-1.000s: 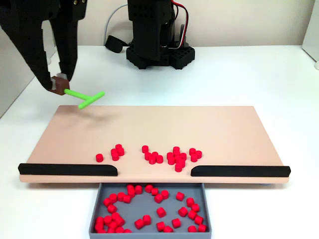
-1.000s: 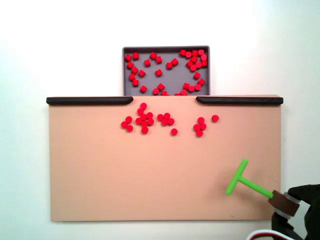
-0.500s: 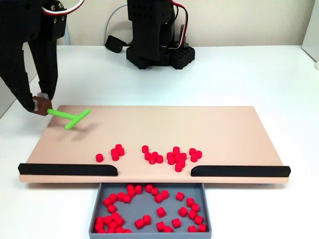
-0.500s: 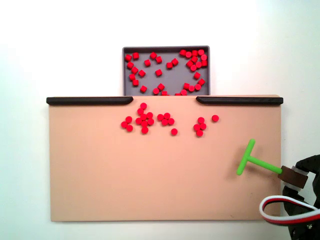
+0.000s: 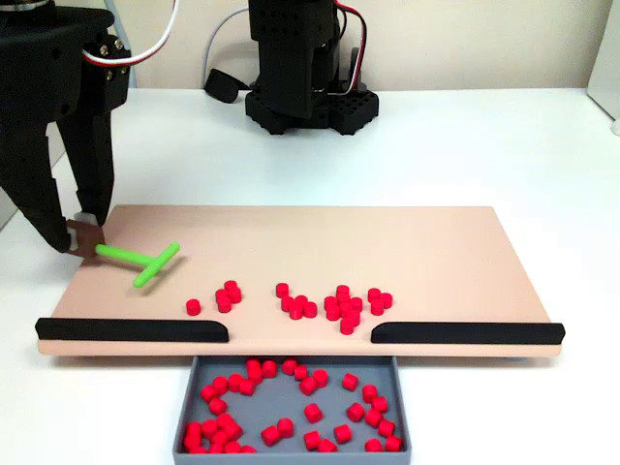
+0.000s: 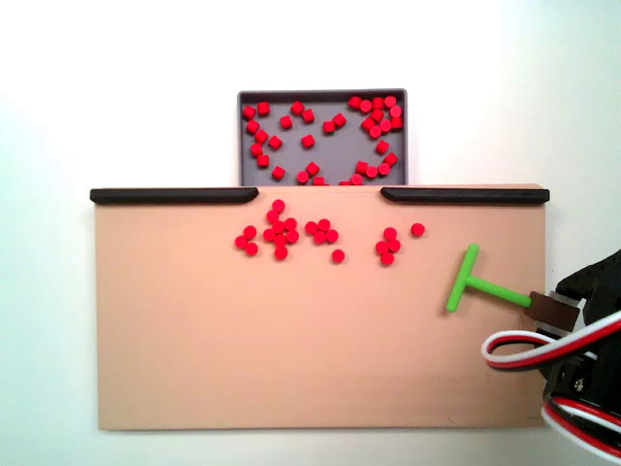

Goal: Push granules from right to the grey container

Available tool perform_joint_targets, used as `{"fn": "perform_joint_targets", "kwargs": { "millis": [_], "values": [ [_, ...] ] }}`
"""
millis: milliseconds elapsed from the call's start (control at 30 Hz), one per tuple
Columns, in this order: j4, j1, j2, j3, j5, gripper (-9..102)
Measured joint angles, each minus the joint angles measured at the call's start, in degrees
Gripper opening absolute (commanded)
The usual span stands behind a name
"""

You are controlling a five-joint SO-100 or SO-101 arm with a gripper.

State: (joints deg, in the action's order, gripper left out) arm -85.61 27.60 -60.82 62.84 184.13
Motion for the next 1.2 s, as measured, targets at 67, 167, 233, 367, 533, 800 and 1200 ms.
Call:
{"fn": "perform_joint_targets", "kwargs": {
  "millis": [67, 167, 233, 367, 533, 800, 1200],
  "values": [
    [0.0, -0.35, 0.0, 0.0, 0.0, 0],
    [0.0, -0.97, 0.09, -0.09, 0.0, 0],
    [0.0, -1.23, 0.53, -0.09, 0.0, 0],
    [0.0, -1.58, 1.14, -0.09, 0.0, 0],
    [0.0, -2.46, 1.58, -0.62, 0.0, 0],
    [0.09, -2.55, 3.87, -3.34, 0.0, 0],
    [0.09, -4.04, 3.87, -3.34, 0.0, 0]
  ]
}}
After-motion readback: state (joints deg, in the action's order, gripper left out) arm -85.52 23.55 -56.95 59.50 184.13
